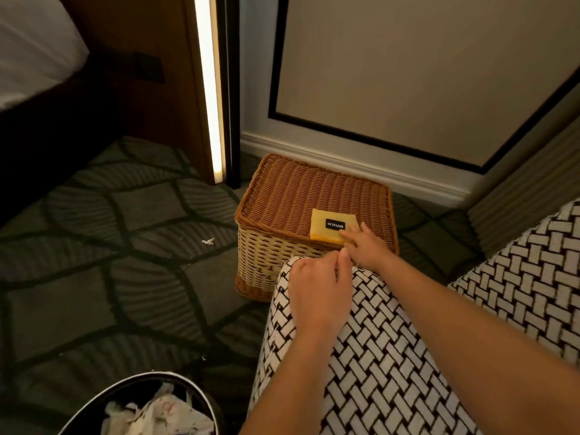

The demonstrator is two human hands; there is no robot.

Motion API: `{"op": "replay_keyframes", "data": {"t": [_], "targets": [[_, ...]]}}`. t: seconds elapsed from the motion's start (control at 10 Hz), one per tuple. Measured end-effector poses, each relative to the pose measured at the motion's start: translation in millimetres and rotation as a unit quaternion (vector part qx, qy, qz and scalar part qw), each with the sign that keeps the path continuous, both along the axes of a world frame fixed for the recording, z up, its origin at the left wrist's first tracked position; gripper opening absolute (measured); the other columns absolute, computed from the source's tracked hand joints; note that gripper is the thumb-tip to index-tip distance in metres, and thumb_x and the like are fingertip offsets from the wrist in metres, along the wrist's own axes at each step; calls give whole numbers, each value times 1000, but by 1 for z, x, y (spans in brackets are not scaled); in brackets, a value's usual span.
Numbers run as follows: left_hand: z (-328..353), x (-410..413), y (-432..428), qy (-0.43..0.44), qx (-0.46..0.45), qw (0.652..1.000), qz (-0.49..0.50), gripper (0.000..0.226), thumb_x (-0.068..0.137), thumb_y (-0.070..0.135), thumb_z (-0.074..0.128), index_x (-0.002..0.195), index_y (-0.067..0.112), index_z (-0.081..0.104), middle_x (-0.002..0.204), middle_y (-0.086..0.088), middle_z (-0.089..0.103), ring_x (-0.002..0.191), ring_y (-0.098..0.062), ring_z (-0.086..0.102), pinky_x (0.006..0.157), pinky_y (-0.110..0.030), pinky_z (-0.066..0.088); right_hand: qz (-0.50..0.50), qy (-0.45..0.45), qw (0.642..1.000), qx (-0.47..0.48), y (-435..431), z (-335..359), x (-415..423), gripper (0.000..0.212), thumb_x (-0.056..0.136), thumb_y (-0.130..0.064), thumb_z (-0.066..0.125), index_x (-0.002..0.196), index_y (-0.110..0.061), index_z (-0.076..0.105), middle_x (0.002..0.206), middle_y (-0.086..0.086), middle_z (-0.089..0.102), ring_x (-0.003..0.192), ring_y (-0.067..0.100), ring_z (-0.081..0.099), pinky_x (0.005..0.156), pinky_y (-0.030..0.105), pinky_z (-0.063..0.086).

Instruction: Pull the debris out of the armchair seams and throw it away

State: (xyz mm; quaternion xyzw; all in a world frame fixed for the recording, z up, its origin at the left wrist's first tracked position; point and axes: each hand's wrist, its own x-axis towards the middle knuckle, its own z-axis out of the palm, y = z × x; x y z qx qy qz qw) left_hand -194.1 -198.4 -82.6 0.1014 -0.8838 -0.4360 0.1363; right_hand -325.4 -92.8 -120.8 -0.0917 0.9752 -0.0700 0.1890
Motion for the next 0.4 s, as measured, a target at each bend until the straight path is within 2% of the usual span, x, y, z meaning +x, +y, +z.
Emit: {"op": "replay_keyframes", "data": {"t": [0.1,0.2,0.3,0.4], "targets": [[-4,-4,-3,8,-9,1000,-20,40,99,35,33,84,21,67,71,6,66,64,-8,50,83,-29,37,-63,27,996,-55,0,2,6,40,99,-19,36,138,-14,43,151,6,30,141,25,21,114,38,19],[-7,-5,-6,32,-32,999,-19,37,97,33,37,78,21,66,64,6,64,58,-8,49,79,-32,43,-144,68,981,-106,-2,7,16,30,97,-17,41,117,-9,63,121,9,60,113,26,53,95,34,41],[-8,-3,-9,43,-22,997,-61,36,98,31,35,81,21,66,69,6,66,66,-9,56,87,-31,41,-174,113,970,-127,-5,13,29,33,95,-17,42,72,-8,64,80,8,64,81,27,59,68,34,45],[-6,3,-22,3,-11,992,-122,36,99,30,32,89,19,65,80,5,66,77,-9,59,94,-28,37,-216,160,952,-149,-9,18,45,32,95,-16,42,68,-13,60,72,2,62,73,20,58,66,30,45]]}}
